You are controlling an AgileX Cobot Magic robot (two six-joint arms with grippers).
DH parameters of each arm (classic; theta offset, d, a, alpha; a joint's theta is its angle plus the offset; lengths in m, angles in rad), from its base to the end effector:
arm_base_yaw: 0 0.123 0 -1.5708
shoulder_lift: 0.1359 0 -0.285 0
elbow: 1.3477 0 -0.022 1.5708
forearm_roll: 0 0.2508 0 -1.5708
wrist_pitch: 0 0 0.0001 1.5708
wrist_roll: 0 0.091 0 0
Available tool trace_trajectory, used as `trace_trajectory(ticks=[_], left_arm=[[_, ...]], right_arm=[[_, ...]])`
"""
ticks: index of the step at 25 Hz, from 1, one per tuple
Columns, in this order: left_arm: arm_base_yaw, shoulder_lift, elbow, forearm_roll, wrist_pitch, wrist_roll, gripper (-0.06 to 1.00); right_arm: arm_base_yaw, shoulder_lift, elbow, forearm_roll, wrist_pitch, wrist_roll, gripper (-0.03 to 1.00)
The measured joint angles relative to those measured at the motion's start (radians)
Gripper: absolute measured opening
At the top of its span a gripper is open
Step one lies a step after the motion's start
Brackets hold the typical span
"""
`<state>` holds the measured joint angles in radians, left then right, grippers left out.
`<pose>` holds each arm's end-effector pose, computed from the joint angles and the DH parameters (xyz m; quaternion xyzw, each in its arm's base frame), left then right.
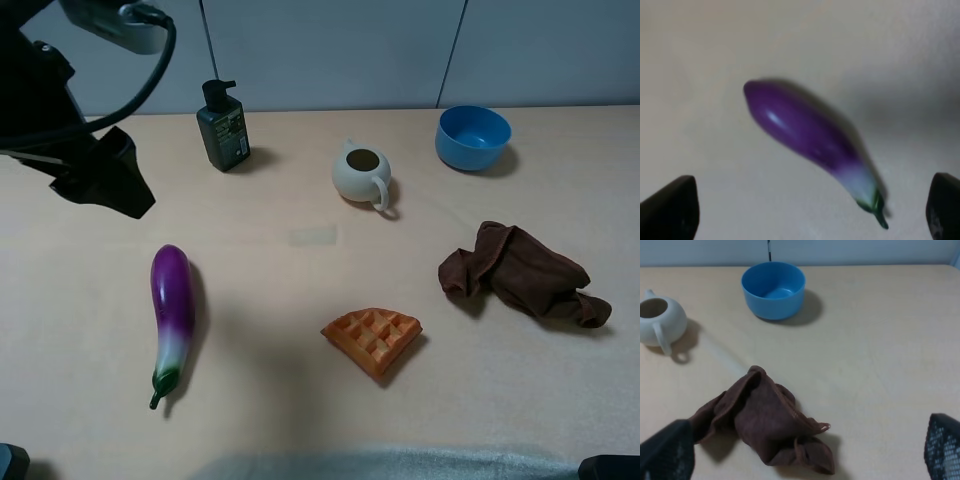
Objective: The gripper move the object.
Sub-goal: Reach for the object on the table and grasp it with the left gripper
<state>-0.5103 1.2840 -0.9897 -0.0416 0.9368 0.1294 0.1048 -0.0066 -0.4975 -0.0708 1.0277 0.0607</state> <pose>0.2121 -0.1222 0.2919 0.2992 0.9302 -0.0587 0.2044 -0.0037 -0.0059 0.2794 -0.0177 0.8427 0.0091 0.5380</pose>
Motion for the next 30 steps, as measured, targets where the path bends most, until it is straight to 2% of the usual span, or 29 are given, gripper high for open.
trace_trajectory(ticks=[15, 22, 30], left_arm=[[-0.199, 0.280, -0.228, 0.042, -0.007, -0.001, 0.90], [-0.295, 0.401, -0.328, 0.109, -0.007, -0.001, 0.90], [-0.367, 0.512, -0.407, 0.124, -0.020, 0.000, 0.90]], right_arm=[[0.000, 0.000, 0.000, 0.000, 0.000, 0.000, 0.69], [0.000, 0.000, 0.000, 0.000, 0.000, 0.000, 0.69], [0.000, 0.000, 0.000, 0.000, 0.000, 0.000, 0.69]])
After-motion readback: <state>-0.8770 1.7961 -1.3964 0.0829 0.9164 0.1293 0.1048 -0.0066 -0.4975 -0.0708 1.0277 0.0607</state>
